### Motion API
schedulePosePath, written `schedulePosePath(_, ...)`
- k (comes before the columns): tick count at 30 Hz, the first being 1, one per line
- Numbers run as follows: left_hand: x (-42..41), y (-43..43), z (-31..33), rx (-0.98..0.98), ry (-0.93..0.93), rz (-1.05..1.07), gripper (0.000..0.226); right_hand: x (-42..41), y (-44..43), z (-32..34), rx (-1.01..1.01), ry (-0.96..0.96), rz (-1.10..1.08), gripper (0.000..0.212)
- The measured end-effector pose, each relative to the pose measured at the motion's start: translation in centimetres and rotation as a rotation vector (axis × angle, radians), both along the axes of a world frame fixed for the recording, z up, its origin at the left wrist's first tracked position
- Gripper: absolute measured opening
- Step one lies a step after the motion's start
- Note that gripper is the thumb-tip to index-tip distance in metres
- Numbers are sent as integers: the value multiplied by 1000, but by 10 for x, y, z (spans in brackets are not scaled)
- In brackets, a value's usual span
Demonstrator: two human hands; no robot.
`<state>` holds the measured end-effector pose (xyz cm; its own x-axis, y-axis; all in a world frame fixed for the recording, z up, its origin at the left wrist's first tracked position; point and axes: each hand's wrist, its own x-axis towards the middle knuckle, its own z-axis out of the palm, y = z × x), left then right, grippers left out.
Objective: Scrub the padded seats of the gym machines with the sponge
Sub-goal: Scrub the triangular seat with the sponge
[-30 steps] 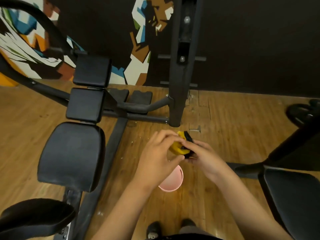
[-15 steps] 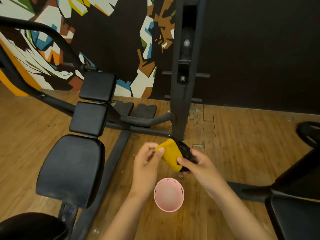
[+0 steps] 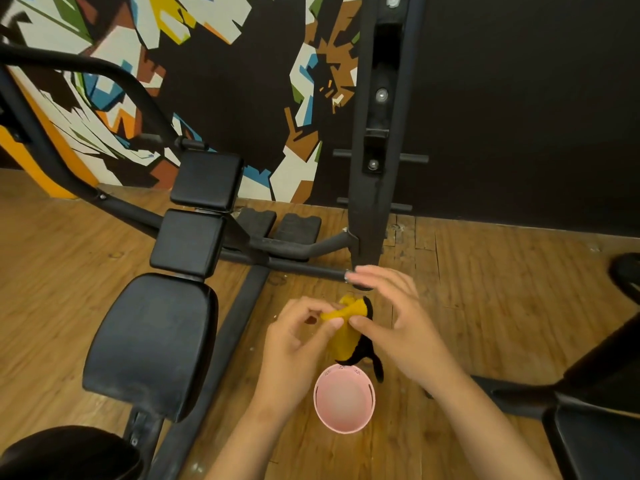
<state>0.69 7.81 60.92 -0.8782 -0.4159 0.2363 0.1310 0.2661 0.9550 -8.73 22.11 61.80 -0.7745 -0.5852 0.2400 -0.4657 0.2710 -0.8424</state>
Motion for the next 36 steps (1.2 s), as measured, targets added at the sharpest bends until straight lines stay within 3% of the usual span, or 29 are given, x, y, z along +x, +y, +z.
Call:
schedulePosePath(2, 4, 1, 2, -155, 9, 16, 9, 0, 0, -1, -62, 72, -6, 30)
schedulePosePath(5, 10, 1, 9, -333, 33, -8, 15, 6, 5, -3, -147, -43, 24, 25)
schedulePosePath(11, 17, -18, 25, -8, 26, -129, 23, 13, 10, -2, -342, -355, 168, 24)
schedulePosePath(14, 13, -34, 29, 79, -169, -333, 39, 18, 8, -3, -395, -447, 203, 22)
schedulePosePath(16, 10, -37, 26, 65, -252, -450, 36, 20, 7, -5, -409, -455, 197, 18)
schedulePosePath(20, 11, -37, 19, 116, -204, -491, 17, 24, 6, -11, -378, -417, 149, 13)
schedulePosePath(22, 13, -36, 13, 189, -169, -495, 17, 21, 9, -13, -383, -444, 129, 9)
schedulePosePath(26, 16, -38, 2, 613, -97, -407, 29, 15, 21, -18, -431, -559, 62, 9)
schedulePosePath(31, 16, -34, -5, 631, -193, -248, 17, 16, 21, -26, -427, -683, 63, 9)
schedulePosePath(36, 16, -33, -13, 618, -336, -154, 21, 11, 19, -36, -307, -783, 22, 5)
